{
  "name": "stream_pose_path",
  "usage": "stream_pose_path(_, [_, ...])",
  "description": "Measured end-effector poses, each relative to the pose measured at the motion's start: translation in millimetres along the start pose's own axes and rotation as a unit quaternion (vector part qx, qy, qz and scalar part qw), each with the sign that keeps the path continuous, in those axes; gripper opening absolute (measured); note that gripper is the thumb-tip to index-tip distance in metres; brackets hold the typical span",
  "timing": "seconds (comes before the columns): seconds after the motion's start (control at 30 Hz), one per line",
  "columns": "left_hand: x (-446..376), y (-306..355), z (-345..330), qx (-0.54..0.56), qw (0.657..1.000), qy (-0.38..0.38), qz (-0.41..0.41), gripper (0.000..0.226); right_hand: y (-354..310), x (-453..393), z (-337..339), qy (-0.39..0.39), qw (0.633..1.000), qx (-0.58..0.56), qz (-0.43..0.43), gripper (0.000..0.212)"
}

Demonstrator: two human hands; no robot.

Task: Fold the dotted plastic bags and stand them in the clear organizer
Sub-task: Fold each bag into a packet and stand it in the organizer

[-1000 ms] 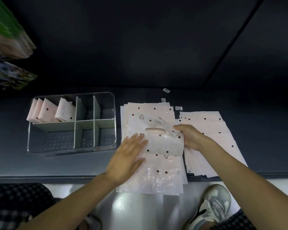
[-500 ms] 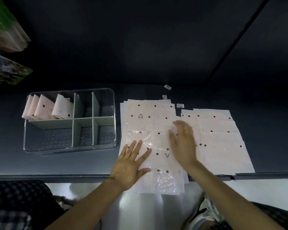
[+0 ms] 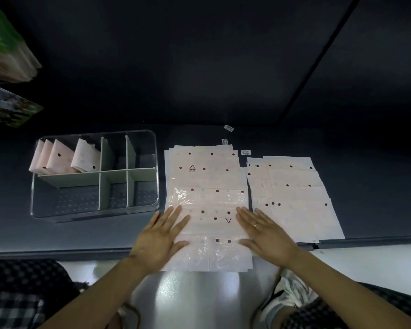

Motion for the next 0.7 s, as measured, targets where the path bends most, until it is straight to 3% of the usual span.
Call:
stream_pose_path(0.13, [-2.7,0.0,6.6,0.017,1.0,0.02,-0.004,0.079,-5.8,-16.7,22.3,0.175,0.982,-0.045,-0.049,0.027])
stream_pose_path(0.23, [-11.3,3.6,16.4,0.04,0.998,0.054,-0.009,0.07,-8.0,-33.6,23.3,0.195,0.976,-0.055,-0.075,0.03])
stream_pose_path(0.47, [-18.6,4.5,16.2,0.112,0.991,0.078,-0.007,0.056,-9.5,-56.1,20.1,0.157,0.987,0.032,-0.007,0.024])
stream_pose_path(0.57, [-21.1,2.7,23.9,0.168,0.978,0.121,-0.025,0.054,-2.2,-57.1,22.9,0.125,0.988,-0.086,-0.015,0.009])
stream_pose_path(0.7, [-26.3,-9.2,38.1,0.33,0.931,0.154,0.022,0.055,13.0,-48.8,25.5,0.005,0.963,-0.266,-0.049,0.024])
Point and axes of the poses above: each hand's wrist, its own x-axis away from the middle knuckle, its own z-axis out of the back of the hand, y = z × x, the point moved 4 cm from there along -x, towards the middle knuckle, and after that the axes turned 6 degrees about x, right-handed, at the moved point
